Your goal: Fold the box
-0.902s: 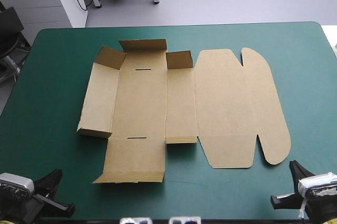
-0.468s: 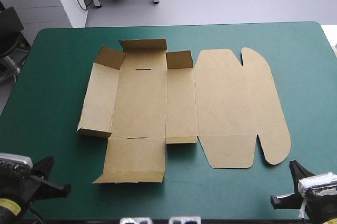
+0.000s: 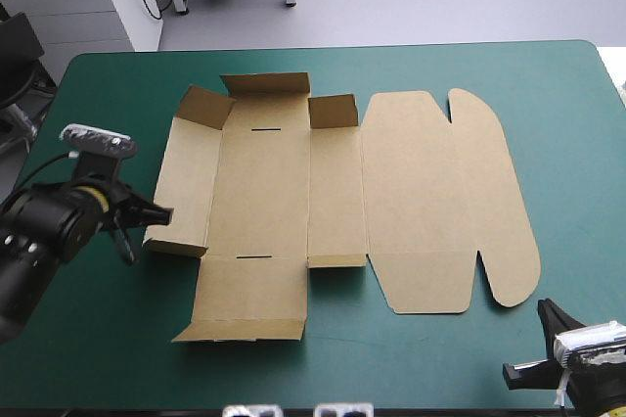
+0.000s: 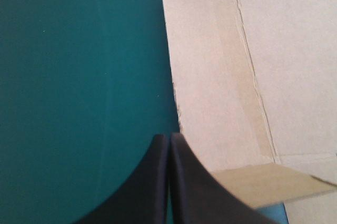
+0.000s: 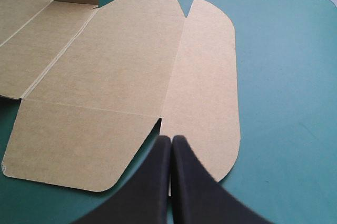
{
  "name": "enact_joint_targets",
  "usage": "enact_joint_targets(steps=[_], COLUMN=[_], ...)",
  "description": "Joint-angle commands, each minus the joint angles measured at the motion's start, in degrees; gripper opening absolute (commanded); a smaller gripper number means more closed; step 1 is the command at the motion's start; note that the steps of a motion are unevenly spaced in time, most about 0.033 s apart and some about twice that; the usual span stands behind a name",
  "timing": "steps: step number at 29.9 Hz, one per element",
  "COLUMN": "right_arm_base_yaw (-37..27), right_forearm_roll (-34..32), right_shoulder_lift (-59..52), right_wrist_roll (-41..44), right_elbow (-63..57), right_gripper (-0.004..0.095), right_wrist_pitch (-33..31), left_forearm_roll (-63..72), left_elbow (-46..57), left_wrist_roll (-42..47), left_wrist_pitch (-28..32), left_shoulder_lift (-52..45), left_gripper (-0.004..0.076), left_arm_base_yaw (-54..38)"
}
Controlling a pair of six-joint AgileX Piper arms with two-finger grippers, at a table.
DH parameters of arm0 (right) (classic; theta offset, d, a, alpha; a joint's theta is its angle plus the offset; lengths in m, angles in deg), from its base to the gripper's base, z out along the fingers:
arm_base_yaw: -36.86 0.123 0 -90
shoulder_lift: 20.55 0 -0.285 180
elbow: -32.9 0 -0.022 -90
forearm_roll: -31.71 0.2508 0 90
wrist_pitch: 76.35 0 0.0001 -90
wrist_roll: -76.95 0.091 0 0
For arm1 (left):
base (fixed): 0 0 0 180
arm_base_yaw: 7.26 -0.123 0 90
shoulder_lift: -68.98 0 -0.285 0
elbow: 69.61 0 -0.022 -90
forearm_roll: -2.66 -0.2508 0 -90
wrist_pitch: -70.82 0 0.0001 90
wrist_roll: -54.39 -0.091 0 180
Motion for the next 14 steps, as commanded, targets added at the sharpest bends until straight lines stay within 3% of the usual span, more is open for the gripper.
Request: enact_joint_targets(steps=[1, 7, 14], right_arm_base_yaw=[0.1, 0.1, 0.1], right_forearm_roll=[0.3, 0.3, 0.3], right_shoulder_lift=[-0.2, -0.2, -0.2], right_wrist_roll=[-0.1, -0.1, -0.1], right_elbow=[1.4, 1.4, 1.4], right_gripper=[-0.0014, -0.0014, -0.0014], right_wrist_pitch=[4.4, 4.4, 4.4], left_forearm_roll=[-1.1, 10.9, 36.5], left_elbow=[-8.1, -16.2, -17.0], left_wrist_roll=[-2.7, -13.1, -36.8], left_wrist_pitch=[0.0, -1.8, -5.1], left_shoulder_lift=[8.7, 19.9, 25.0], left_gripper=[-0.0008, 0.0013, 0.0013], left_arm_base_yaw=[0.1, -8.1, -24.4])
